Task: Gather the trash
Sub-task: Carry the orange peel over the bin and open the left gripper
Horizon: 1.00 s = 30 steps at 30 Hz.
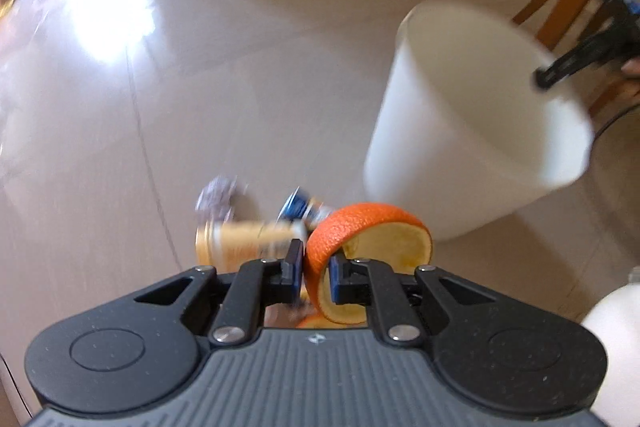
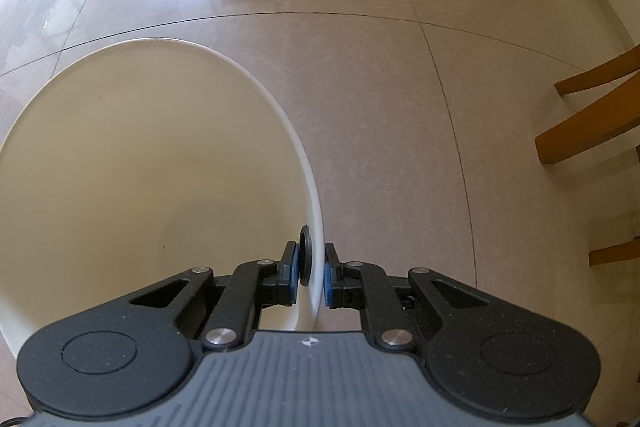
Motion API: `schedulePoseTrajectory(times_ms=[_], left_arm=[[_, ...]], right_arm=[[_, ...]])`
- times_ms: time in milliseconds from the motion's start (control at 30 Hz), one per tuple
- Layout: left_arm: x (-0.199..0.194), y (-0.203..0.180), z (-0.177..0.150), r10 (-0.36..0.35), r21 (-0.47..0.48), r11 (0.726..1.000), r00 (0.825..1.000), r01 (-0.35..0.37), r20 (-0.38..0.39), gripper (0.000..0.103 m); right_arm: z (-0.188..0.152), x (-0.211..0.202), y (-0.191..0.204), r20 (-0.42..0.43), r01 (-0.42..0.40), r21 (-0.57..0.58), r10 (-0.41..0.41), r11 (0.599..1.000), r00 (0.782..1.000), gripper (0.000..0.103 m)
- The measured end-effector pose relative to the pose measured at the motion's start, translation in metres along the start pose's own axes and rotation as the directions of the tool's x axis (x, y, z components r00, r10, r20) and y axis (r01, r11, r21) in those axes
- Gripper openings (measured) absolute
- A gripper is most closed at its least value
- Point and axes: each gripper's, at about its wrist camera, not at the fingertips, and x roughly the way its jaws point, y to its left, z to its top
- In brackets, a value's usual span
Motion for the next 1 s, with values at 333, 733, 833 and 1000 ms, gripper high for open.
schedulePoseTrajectory(times_ms=[333, 733, 833, 1000], left_arm=[[-0.018, -0.073, 0.092, -0.126, 0.056, 0.991, 0.984, 0.12, 0.123, 0.011], [0.048, -0.112, 0.089, -0.185, 0.017, 0.983, 0.983, 0.185, -0.008, 0.019], [0.052, -0.112, 0.086, -0.181, 0.013, 0.983, 0.983, 0.182, -0.014, 0.025], [0.046, -0.104, 0.09, -0.161, -0.016, 0.987, 0.987, 0.161, 0.027, 0.057]], right_arm=[[0.002, 0.001, -0.005, -0.003, -0.021, 0.006, 0.021, 1.0, 1.0, 0.014], [-0.001, 0.003, -0.008, 0.004, -0.033, 0.008, 0.033, 0.999, 0.999, 0.014], [-0.002, 0.003, -0.009, 0.006, -0.035, 0.006, 0.035, 0.999, 0.999, 0.013], [-0.002, 0.002, -0.009, 0.005, -0.034, 0.005, 0.034, 0.999, 0.999, 0.013]])
